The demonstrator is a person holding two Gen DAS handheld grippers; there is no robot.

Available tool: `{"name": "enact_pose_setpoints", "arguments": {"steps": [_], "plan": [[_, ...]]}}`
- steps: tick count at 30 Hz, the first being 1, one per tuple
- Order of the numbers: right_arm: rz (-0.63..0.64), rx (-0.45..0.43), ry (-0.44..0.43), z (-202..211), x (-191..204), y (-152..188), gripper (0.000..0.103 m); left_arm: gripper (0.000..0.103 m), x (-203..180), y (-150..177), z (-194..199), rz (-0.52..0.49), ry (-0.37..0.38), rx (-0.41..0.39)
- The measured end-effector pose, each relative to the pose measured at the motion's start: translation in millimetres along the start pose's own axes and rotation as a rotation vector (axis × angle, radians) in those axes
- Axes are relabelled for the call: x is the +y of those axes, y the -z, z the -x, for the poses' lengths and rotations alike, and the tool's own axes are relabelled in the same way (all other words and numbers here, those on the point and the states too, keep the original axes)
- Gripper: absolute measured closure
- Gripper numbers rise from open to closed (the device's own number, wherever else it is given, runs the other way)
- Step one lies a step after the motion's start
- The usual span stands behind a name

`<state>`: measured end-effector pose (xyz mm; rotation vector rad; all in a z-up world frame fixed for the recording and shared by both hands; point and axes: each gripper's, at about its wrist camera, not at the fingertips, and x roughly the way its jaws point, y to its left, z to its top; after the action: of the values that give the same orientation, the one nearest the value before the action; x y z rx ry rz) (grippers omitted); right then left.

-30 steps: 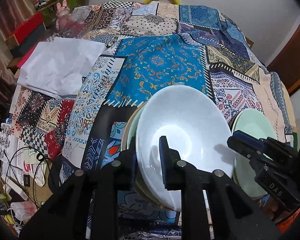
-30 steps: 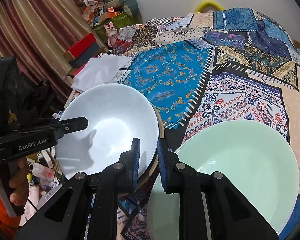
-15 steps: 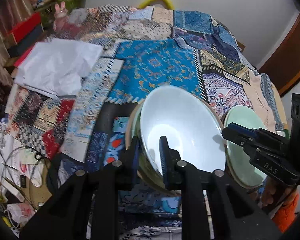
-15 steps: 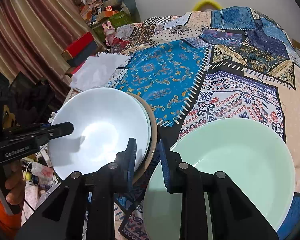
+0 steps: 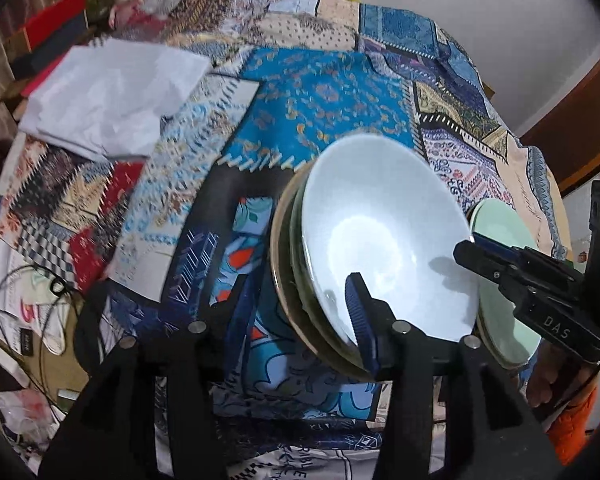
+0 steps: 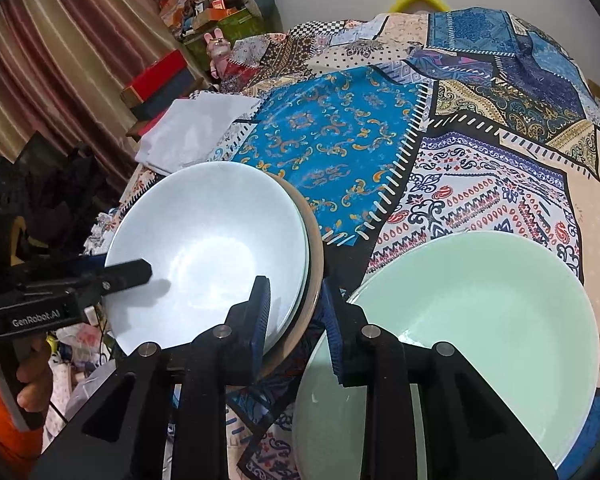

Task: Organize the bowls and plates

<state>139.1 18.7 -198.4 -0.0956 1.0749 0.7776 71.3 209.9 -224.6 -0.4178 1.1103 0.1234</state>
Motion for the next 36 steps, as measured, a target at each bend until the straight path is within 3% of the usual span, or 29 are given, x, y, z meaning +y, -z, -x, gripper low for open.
{"name": "enact_pose_setpoints", "arguments": {"steps": [9,13,23,36], "plan": [[0.026,0.038,0.035,-14.5,10.8,0.4,0.07,0.055,3.7,5.0,-19.2,0.019,0.035,0.044],[0.036,0.044,0.049,-18.6,13.6,-2.7,0.068,0.061,-1.6,3.4,-29.1,0.006,0.046,0.065],[0.034,0.071,0.056,-35.5,14.1,-8.5,0.066,0.063,-2.1,0.0,-31.3,0.008,0.075,0.046],[-0.005,0.042,0.048,-26.4,14.3,-7.5,0.07,0.062,-13.8,-1.6,-20.0,0.002,0.013,0.018]]}}
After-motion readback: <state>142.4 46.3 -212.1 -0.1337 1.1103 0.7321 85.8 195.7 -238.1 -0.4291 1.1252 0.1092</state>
